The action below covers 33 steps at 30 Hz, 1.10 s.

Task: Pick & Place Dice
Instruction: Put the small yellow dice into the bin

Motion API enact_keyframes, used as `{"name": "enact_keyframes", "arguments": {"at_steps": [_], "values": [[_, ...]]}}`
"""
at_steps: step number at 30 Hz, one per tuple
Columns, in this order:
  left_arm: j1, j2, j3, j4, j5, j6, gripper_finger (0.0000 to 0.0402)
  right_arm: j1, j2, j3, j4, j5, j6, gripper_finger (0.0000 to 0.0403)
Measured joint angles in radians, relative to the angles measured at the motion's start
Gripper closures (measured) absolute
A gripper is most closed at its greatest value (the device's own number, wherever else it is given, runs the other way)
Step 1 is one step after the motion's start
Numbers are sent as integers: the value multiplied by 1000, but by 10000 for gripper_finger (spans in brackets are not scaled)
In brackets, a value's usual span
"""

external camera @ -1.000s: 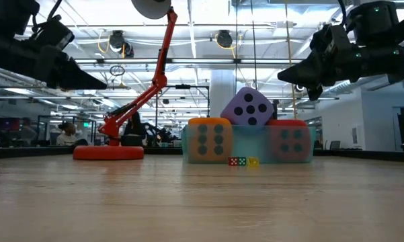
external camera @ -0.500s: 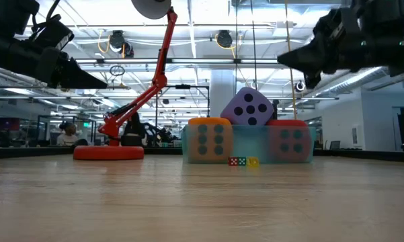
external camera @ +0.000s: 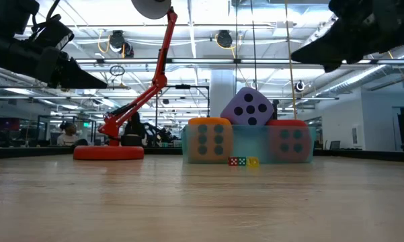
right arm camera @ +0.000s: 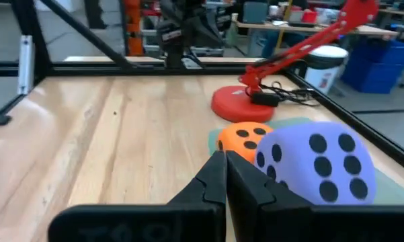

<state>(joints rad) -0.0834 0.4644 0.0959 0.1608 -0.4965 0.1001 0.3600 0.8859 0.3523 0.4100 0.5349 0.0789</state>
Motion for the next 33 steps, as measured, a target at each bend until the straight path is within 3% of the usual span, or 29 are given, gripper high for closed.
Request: {"name": "enact_keyframes", "arguments": {"at_steps": [4, 10, 16, 21, 26, 33], "values": [[0, 0, 0, 0, 0, 0, 376, 97, 69, 0, 25, 139, 44, 403], [0, 0, 0, 0, 0, 0, 376, 194, 279, 1, 186, 289, -38, 403], [0, 0, 0, 0, 0, 0, 376, 223, 499, 116, 238, 431, -34, 403], [0, 0, 0, 0, 0, 0, 376, 238, 667, 229, 222, 456, 15, 403], [0, 0, 0, 0, 0, 0, 376, 237, 777, 264, 175, 456, 181, 394], [0, 0, 0, 0, 0, 0, 376, 235, 881, 264, 191, 456, 412, 300]]}}
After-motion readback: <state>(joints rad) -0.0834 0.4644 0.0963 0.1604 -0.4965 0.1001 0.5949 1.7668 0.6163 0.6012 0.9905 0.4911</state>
